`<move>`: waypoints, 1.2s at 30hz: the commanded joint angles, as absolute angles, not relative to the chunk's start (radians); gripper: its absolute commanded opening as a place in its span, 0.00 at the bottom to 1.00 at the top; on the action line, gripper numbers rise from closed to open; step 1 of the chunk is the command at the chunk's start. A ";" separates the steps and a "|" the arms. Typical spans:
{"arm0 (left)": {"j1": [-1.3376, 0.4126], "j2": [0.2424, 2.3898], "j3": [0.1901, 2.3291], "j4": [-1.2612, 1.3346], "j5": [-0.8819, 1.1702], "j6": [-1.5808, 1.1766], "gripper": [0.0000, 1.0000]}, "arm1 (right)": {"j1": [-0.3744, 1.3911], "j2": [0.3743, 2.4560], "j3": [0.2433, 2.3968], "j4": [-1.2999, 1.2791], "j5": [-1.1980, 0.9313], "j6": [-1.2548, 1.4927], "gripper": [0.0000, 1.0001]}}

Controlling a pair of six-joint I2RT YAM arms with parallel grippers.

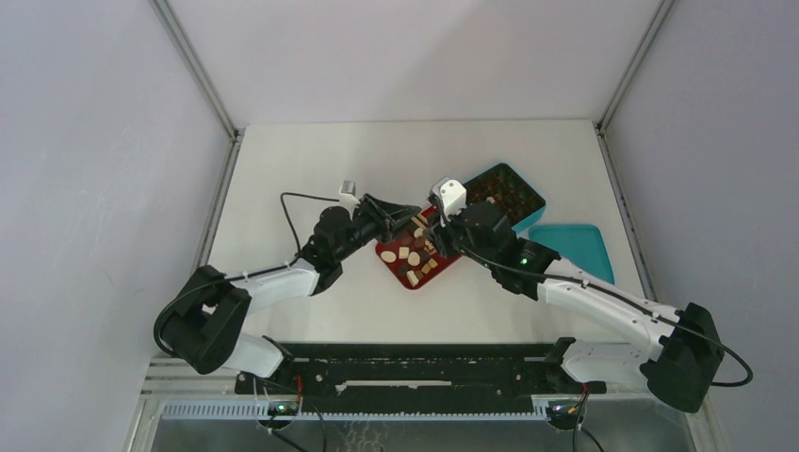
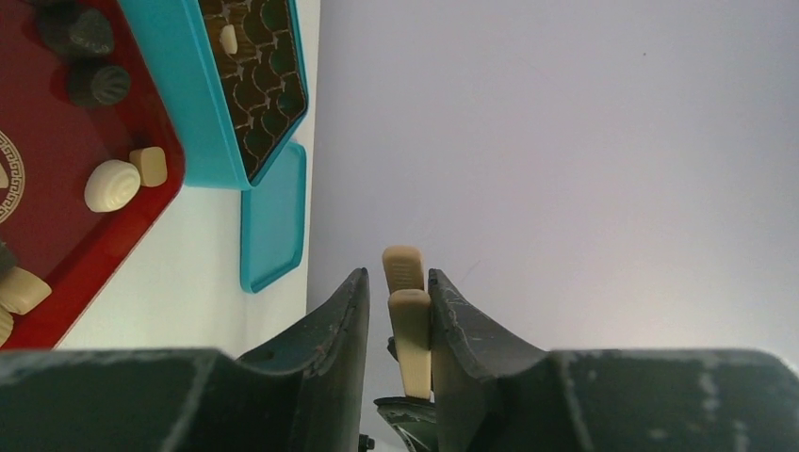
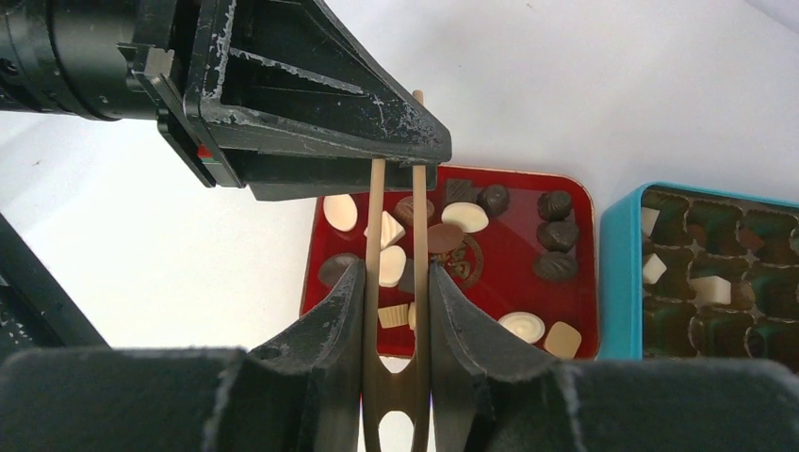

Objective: Pack the chocolate
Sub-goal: Adjust the clamp, then pick up the fake chocolate from the plate.

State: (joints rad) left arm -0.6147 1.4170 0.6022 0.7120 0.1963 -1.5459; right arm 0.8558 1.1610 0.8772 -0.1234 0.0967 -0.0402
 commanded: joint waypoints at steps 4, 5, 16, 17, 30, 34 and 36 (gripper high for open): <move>-0.604 1.421 0.577 0.722 0.198 -1.515 0.42 | 0.861 1.112 0.940 -0.146 0.081 -0.026 0.28; -0.599 1.414 0.574 0.718 0.197 -1.506 0.44 | 0.861 1.119 0.957 -0.177 0.091 -0.020 0.28; -0.534 1.119 0.614 0.230 0.009 -1.102 0.65 | 0.817 1.262 1.102 -0.535 0.114 0.080 0.29; -0.534 1.084 0.635 0.150 -0.051 -1.050 0.70 | 0.805 1.275 1.112 -0.559 0.114 0.090 0.29; -0.528 0.740 0.818 -0.366 -0.346 -0.552 1.00 | 0.687 1.523 1.276 -0.803 0.190 0.203 0.32; -0.524 0.713 0.891 -0.466 -0.391 -0.397 1.00 | 0.689 1.579 1.325 -0.848 0.173 0.194 0.33; -0.525 0.702 0.910 -0.490 -0.393 -0.326 1.00 | 0.688 1.594 1.345 -0.873 0.139 0.180 0.34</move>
State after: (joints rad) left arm -0.5323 0.7231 0.8223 -0.3786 -0.3286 -0.5491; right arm 0.6876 1.5875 1.2751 -0.8112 0.1608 0.1688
